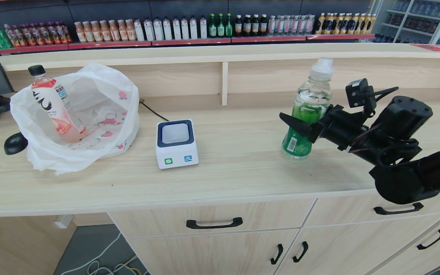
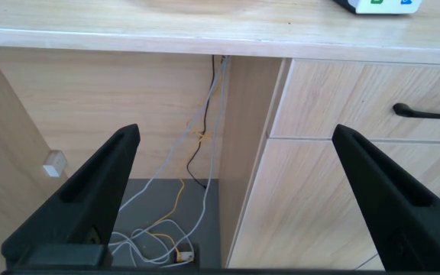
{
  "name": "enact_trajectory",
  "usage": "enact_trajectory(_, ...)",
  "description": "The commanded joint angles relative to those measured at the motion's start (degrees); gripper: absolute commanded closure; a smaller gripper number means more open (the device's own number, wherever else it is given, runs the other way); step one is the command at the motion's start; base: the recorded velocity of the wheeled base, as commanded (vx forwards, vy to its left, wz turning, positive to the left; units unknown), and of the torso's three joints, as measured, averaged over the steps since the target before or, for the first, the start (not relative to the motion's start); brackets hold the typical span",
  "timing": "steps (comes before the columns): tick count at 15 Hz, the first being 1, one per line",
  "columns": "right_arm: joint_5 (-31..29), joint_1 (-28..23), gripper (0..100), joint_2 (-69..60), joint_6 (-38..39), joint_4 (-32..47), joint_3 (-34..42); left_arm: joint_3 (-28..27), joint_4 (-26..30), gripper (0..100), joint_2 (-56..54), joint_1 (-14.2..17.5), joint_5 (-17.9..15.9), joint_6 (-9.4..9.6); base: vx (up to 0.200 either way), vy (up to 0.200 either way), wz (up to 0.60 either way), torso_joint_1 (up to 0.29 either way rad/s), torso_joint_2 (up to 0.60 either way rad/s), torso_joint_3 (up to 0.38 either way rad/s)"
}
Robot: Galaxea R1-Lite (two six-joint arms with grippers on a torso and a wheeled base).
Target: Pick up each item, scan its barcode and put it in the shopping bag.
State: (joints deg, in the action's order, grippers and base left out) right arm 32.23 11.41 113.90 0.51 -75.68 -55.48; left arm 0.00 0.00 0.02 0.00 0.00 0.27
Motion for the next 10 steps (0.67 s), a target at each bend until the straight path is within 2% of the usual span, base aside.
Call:
enact_trajectory(1, 0.0, 0.1, 0, 0.7, 0.1, 0.3, -1.3, 0.0, 0.0, 0, 0.0, 0.0, 0.0, 0.0, 0.0, 0.0, 0.0, 0.0, 0.0, 0.0)
enact_trajectory(3, -0.1, 0.5, 0, 0.7, 0.1, 0.4, -2.0, 0.0, 0.0, 0, 0.0, 0.0, 0.0, 0.0, 0.0, 0.0, 0.0, 0.0, 0.0, 0.0)
enact_trajectory(4, -0.1, 0.5, 100, 0.6, 0.1, 0.4, -2.0, 0.0, 0.0, 0, 0.0, 0.0, 0.0, 0.0, 0.0, 0.0, 0.0, 0.0, 0.0, 0.0)
enact_trajectory(10, 0.0, 0.5, 100, -0.2, 0.1, 0.4, -1.9, 0.0, 0.0, 0, 0.0, 0.0, 0.0, 0.0, 0.0, 0.0, 0.0, 0.0, 0.0, 0.0)
